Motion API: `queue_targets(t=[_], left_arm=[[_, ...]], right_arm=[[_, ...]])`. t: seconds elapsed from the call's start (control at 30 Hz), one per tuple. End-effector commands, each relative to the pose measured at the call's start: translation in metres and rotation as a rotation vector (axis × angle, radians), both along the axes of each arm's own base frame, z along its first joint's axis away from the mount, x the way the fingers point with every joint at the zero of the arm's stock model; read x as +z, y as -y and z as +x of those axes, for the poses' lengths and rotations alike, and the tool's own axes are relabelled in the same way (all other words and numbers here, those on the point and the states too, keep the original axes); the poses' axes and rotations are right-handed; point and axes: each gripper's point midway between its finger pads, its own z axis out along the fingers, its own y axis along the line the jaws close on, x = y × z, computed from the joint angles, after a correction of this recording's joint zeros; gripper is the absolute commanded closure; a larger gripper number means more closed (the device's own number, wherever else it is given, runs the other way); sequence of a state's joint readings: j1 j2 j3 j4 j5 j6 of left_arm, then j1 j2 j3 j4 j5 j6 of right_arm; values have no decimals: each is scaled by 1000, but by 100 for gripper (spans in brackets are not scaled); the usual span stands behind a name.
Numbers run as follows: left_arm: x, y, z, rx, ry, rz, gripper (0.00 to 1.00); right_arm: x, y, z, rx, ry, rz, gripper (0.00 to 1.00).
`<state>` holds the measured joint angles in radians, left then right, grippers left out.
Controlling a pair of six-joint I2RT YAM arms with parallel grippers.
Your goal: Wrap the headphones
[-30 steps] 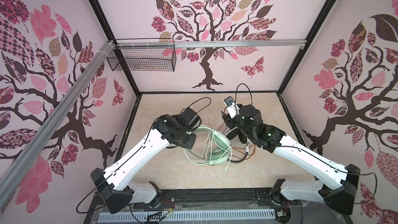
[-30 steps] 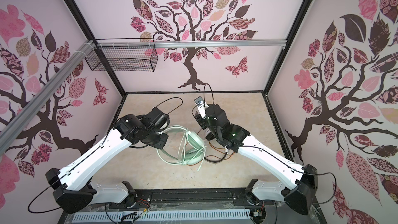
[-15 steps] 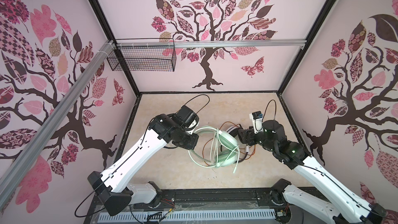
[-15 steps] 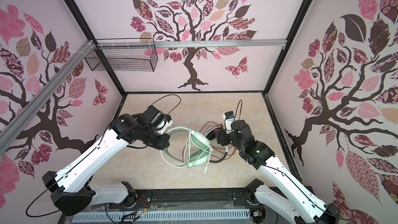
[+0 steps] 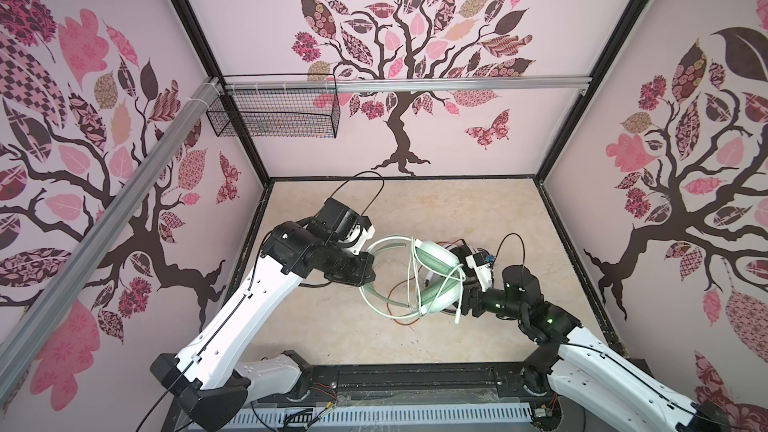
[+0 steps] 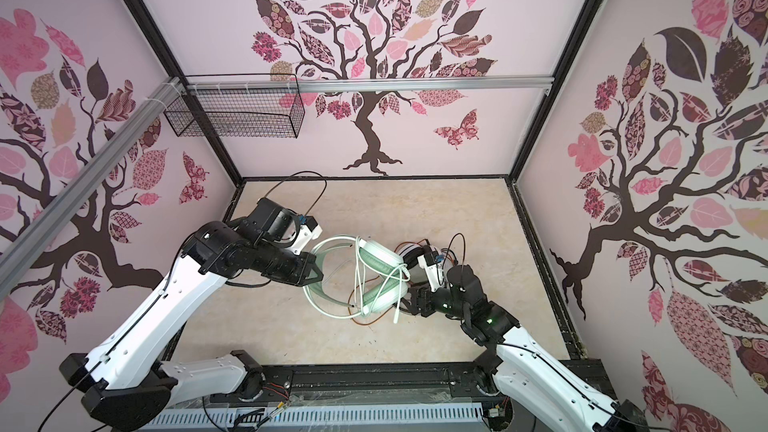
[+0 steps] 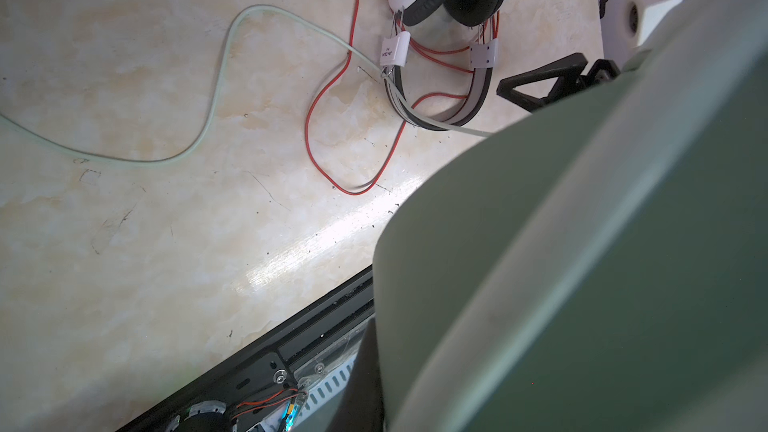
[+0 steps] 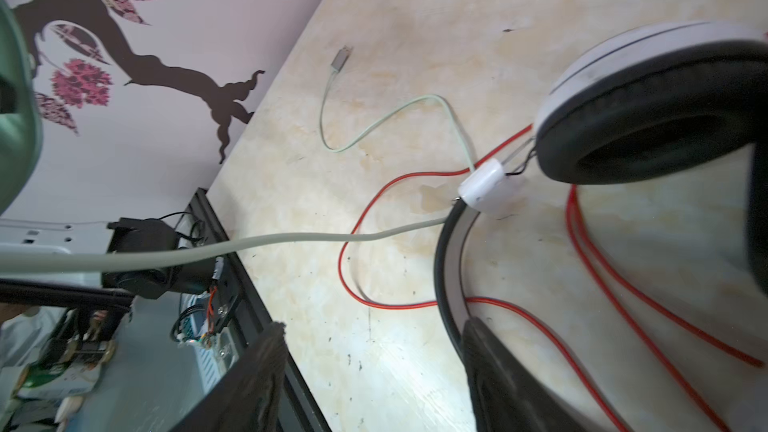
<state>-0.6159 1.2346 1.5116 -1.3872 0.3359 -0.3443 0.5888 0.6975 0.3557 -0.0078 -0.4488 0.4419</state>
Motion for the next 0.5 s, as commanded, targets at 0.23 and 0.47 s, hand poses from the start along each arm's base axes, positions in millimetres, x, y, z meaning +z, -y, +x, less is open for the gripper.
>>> queue_targets(t=[0.23,0.47], left_arm=[[38,13,-3,-16,56,-141,100],[40,13,-3,-16,57,-143,100]], right_arm=[[48,-39,2,163,315,160,30],[52,-47,17,132,393,171,43]])
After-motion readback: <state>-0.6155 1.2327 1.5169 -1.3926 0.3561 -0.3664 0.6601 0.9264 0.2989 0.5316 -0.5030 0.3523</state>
